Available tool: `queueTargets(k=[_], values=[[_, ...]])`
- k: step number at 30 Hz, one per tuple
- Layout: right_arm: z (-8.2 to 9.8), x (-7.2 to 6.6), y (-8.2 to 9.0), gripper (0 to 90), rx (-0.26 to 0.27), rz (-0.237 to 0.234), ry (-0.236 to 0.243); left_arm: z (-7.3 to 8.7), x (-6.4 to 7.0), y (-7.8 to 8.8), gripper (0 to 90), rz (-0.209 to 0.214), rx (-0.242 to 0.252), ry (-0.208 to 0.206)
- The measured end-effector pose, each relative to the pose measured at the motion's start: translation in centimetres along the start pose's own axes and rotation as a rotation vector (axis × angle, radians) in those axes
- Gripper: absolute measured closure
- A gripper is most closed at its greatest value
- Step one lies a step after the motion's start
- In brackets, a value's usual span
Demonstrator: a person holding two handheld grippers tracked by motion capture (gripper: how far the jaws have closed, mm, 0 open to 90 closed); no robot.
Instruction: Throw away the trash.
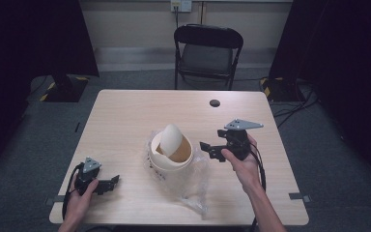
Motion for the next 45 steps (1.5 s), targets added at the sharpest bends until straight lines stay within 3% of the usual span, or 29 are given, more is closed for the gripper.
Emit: queueTargets(k=[19, 33, 45], values=[[4.2, 3.5, 2.7, 14.3, -0.008, 0.109, -0.093, 0.2, 0.1, 0.2, 10.4, -0.004, 0.003, 0.008], [8.2, 6.1, 4.8, 14.9, -0.050, 0.209, -0.147, 0.2, 0.2, 0.2, 10.4, -0.002, 0.005, 0.013], [12.2, 8.7, 6.1, 15.1, -0.124, 0.290, -0.191, 0.3, 0.1, 0.3, 10.3, -0.009, 0.000, 0.001]])
Point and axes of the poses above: each handheld gripper's, and its own axes: y roughly backward along the jaws, z roughly out of its underside, x roughly to its right, the point moved 4 cm from there along -y, roughly forward along the jaws, and after that the axes turned 2 degrees about -z, right-handed, at the moved point
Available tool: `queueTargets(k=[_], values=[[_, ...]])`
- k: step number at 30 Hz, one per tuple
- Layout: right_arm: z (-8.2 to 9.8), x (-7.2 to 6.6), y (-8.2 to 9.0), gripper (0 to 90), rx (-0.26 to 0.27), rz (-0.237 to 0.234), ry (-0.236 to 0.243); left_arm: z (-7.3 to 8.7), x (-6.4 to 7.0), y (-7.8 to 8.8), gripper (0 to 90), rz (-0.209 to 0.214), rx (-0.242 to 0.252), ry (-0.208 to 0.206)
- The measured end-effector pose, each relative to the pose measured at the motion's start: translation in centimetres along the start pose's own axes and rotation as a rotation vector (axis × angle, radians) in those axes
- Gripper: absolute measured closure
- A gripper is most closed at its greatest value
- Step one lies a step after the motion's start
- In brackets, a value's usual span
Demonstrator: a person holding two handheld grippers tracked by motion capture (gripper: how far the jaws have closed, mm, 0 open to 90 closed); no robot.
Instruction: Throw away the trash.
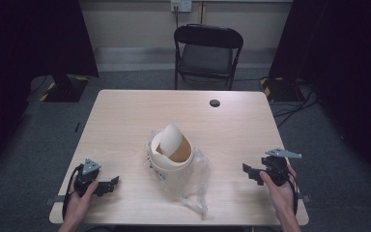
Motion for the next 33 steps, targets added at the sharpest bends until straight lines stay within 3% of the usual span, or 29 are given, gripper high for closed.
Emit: queueTargets(k=[4, 16, 20, 23, 33], values=[[1.2, 1.0, -0.2, 15.1, -0.026, 0.033, -0.011, 0.0, 0.0, 0.0, 10.3, 0.000, 0.000, 0.000], [3.5, 2.1, -1.8, 14.4, -0.090, 0.096, -0.025, 0.0, 0.0, 0.0, 10.3, 0.001, 0.001, 0.000], [3.7, 1.9, -2.1, 13.9, -0.064, 0.127, -0.013, 0.0, 0.0, 0.0, 10.4, 0.000, 0.001, 0.000], [4.0, 1.8, -2.5, 13.0, -0.038, 0.179, 0.040, 0.0, 0.0, 0.0, 10.3, 0.001, 0.001, 0.002], [4.0, 1.8, -2.5, 13.0, -0.038, 0.182, 0.039, 0.1, 0.1, 0.0, 10.3, 0.003, 0.003, 0.005]])
Point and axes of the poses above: each handheld gripper's, and its own axes: y roughly backward along the jaws, z roughly out of its underside, x roughly to its right, the point moved 4 cm from there along -y, roughly forward along the jaws, and after that the axes turned 2 degrees about -z, right-handed, at the moved point
